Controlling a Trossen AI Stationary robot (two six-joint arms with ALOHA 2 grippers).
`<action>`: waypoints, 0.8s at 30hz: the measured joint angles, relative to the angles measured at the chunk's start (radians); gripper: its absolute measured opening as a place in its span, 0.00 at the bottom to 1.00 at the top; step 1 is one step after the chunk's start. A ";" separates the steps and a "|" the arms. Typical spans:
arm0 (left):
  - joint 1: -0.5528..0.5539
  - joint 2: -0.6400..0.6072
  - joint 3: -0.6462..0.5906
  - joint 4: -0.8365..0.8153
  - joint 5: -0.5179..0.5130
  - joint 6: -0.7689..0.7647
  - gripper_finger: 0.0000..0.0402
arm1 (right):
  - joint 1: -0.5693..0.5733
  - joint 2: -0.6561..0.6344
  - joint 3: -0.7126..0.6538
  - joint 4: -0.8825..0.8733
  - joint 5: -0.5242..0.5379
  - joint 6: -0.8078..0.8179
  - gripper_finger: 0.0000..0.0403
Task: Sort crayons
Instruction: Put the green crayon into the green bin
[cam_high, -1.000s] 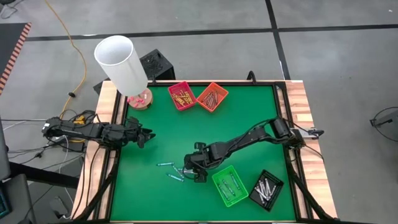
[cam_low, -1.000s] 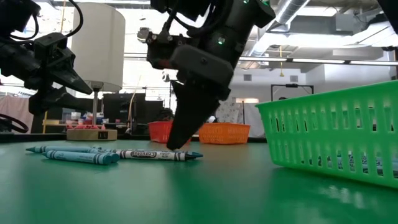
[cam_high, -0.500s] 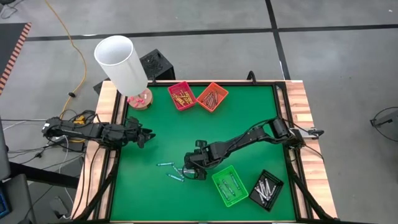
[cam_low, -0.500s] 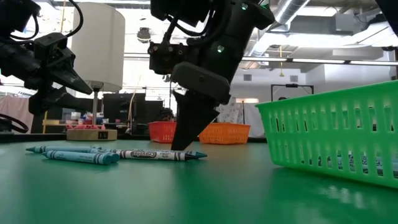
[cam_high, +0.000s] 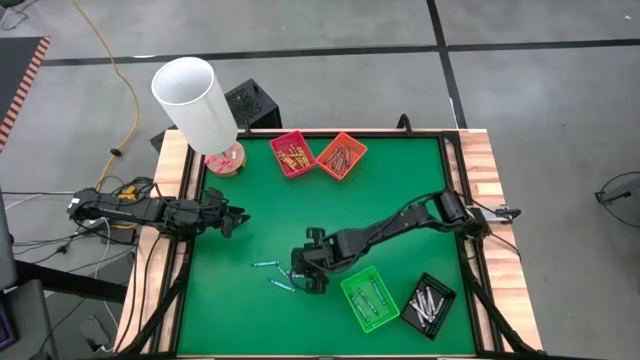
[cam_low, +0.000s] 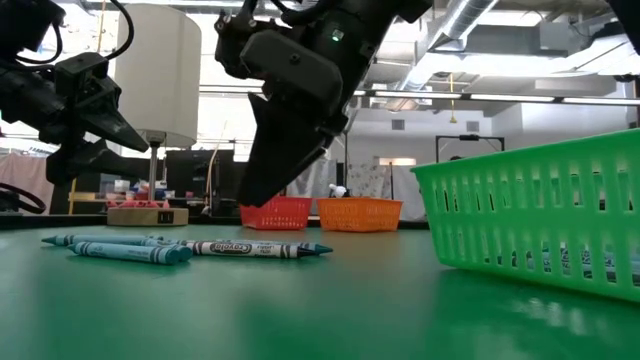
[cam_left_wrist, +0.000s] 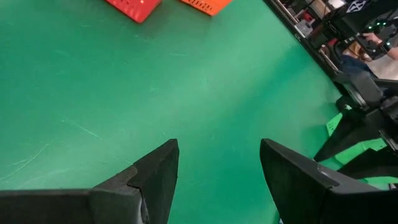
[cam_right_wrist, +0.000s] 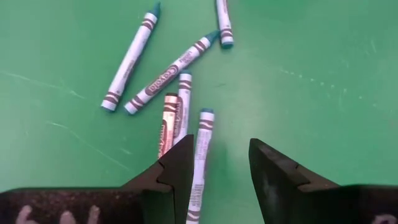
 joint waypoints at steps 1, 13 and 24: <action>0.000 0.000 0.000 0.000 0.000 0.000 0.54 | 0.005 0.000 0.000 0.002 0.001 0.000 0.40; 0.000 0.000 0.000 0.000 0.000 0.000 0.54 | 0.017 0.001 -0.028 0.008 0.002 0.035 0.40; 0.000 0.000 0.000 0.000 0.000 0.000 0.54 | 0.017 0.002 -0.090 0.006 0.002 0.089 0.40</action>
